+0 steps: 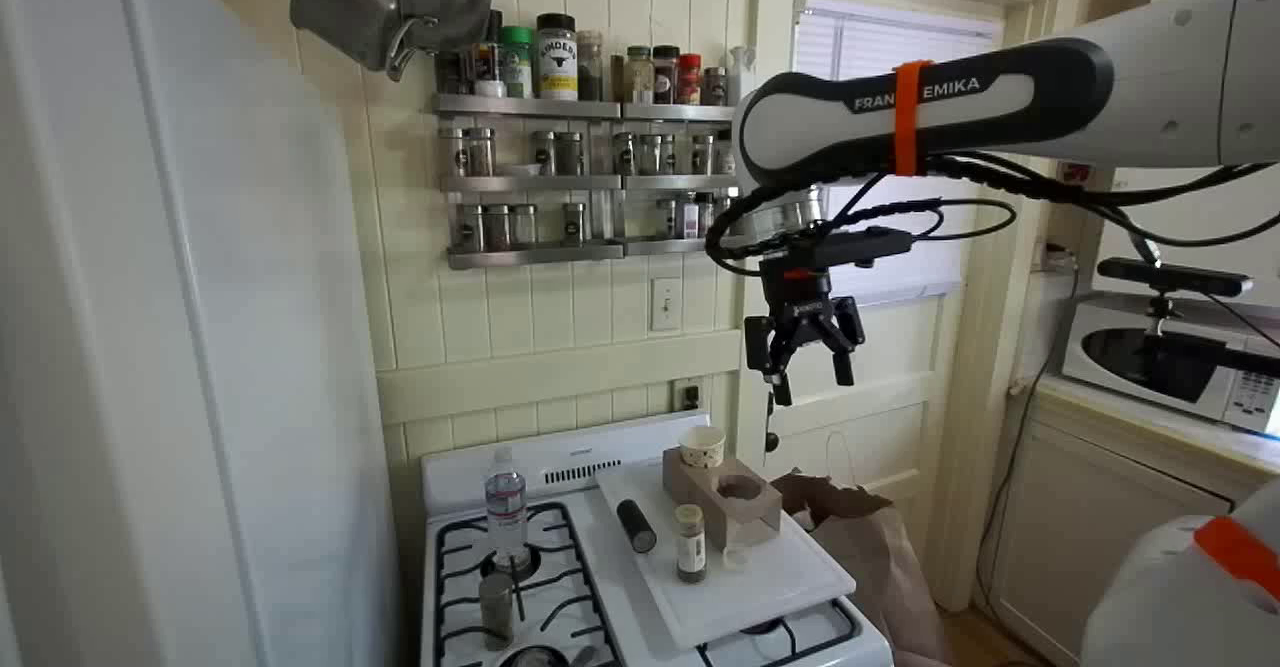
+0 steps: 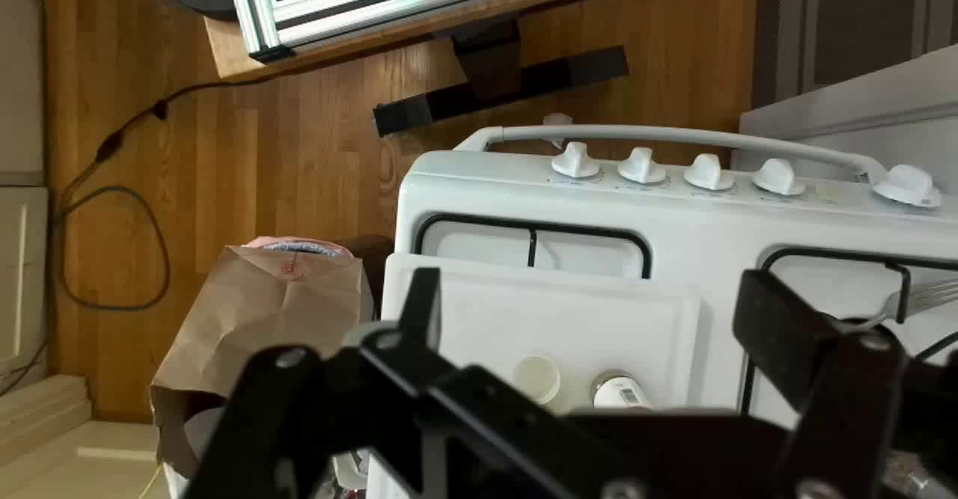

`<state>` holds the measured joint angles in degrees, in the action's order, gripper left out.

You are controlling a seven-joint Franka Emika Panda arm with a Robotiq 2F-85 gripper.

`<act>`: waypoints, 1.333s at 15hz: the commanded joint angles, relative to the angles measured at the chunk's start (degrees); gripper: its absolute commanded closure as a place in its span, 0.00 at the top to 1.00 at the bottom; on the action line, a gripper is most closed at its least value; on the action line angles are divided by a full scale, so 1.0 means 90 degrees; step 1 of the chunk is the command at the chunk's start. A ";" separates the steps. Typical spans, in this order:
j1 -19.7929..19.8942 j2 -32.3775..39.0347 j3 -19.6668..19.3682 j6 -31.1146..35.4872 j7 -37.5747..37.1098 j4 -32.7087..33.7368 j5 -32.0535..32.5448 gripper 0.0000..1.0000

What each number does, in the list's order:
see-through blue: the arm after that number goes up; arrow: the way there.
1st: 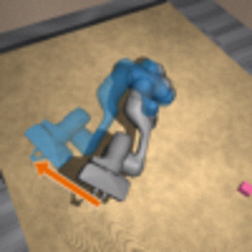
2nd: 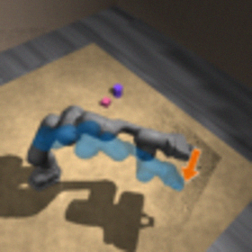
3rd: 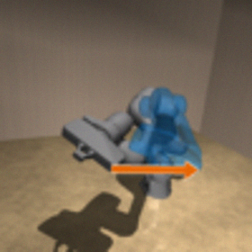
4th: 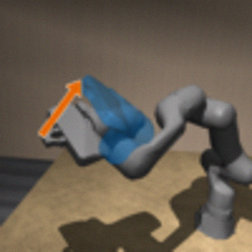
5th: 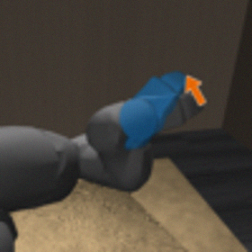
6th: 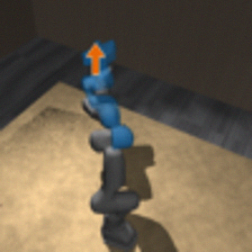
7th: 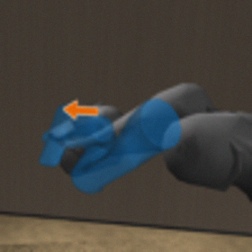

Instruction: Move one glass jar on the left to the right side of the stove.

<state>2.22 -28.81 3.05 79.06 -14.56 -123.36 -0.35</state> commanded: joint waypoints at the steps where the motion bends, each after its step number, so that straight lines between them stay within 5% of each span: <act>1: 0.0003 0.0008 0.0001 -0.0017 0.0002 0.0019 0.0000 1.00; 16: 0.0003 0.0008 0.0000 -0.0017 0.0002 0.0019 0.0000 1.00; 20: -0.0026 0.0426 0.0240 0.0664 -0.0406 -0.0075 0.0070 1.00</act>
<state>2.21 -27.92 3.44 80.74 -15.69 -123.44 -0.33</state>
